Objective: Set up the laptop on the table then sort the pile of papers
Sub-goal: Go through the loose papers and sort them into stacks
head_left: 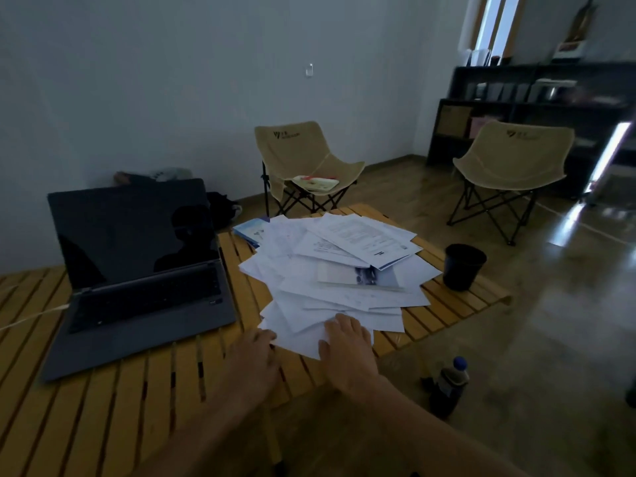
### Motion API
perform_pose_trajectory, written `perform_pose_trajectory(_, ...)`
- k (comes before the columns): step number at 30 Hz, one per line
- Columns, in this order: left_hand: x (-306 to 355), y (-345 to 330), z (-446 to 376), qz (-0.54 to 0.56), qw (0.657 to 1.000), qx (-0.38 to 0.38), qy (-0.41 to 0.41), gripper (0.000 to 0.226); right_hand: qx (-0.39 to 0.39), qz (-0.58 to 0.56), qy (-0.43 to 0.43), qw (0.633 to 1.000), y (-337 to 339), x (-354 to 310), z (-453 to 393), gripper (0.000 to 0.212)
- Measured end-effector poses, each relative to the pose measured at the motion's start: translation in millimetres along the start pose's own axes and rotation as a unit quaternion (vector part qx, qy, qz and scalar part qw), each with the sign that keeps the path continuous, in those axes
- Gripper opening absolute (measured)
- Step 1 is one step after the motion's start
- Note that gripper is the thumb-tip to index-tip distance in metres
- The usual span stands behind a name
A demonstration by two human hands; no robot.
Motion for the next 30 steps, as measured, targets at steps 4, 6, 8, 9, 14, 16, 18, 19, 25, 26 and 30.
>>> perform_pose_trajectory(4,21.9,-12.4,-43.0,-0.045,0.999,-0.003,-0.014,0.033,-0.017,0.011,-0.016,1.000,-2.3,14.9,-0.6,0.054)
perform_pose_trajectory(6,34.6,-11.8,-64.2,-0.086,0.996,-0.010,-0.023,0.027,-0.023,0.012,-0.016,1.000,-3.4,16.3,-1.9,0.056)
perform_pose_trajectory(8,44.1,-8.5,-76.5,-0.105,0.994,-0.030,-0.029,0.027,-0.037,0.021,-0.024,0.999,-4.1,16.2,-0.3,0.057)
perform_pose_trajectory(9,46.6,-6.7,-79.0,-0.106,0.993,-0.045,-0.033,0.029,-0.046,0.028,-0.024,0.998,-1.5,15.0,1.6,0.057)
perform_pose_trajectory(14,55.3,11.8,-71.2,-0.105,0.987,-0.112,-0.047,0.036,-0.113,0.006,-0.018,0.993,30.2,11.0,8.0,0.050)
perform_pose_trajectory(16,60.2,20.1,-69.7,-0.095,0.987,-0.118,-0.047,0.037,-0.081,-0.060,-0.044,0.994,47.6,12.7,1.4,0.043)
perform_pose_trajectory(18,65.4,25.7,-72.4,-0.078,0.989,-0.114,-0.048,0.036,-0.014,-0.152,-0.101,0.983,65.3,18.2,-12.4,0.038)
perform_pose_trajectory(19,67.1,25.6,-73.4,-0.064,0.991,-0.109,-0.044,0.035,0.017,-0.188,-0.138,0.972,73.1,24.4,-25.3,0.036)
perform_pose_trajectory(25,67.5,-2.6,-69.2,0.037,0.995,-0.090,0.006,0.029,0.105,-0.387,-0.317,0.859,103.0,54.9,-102.2,0.023)
perform_pose_trajectory(26,66.1,-9.1,-67.7,0.055,0.994,-0.091,0.015,0.029,0.081,-0.434,-0.325,0.836,100.2,59.3,-110.9,0.024)
perform_pose_trajectory(30,60.7,-20.1,-72.3,0.050,0.994,-0.091,0.018,0.033,0.127,-0.561,-0.360,0.735,83.8,83.5,-148.3,0.006)
Point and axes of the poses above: each hand's wrist, its own z-axis away from the middle knuckle, its own y-axis out of the back of the hand, x = y × z, the point moved 2 cm from there along -z, towards the middle knuckle, and after that the axes turned 10 degrees about -z, right-handed, at the moved point
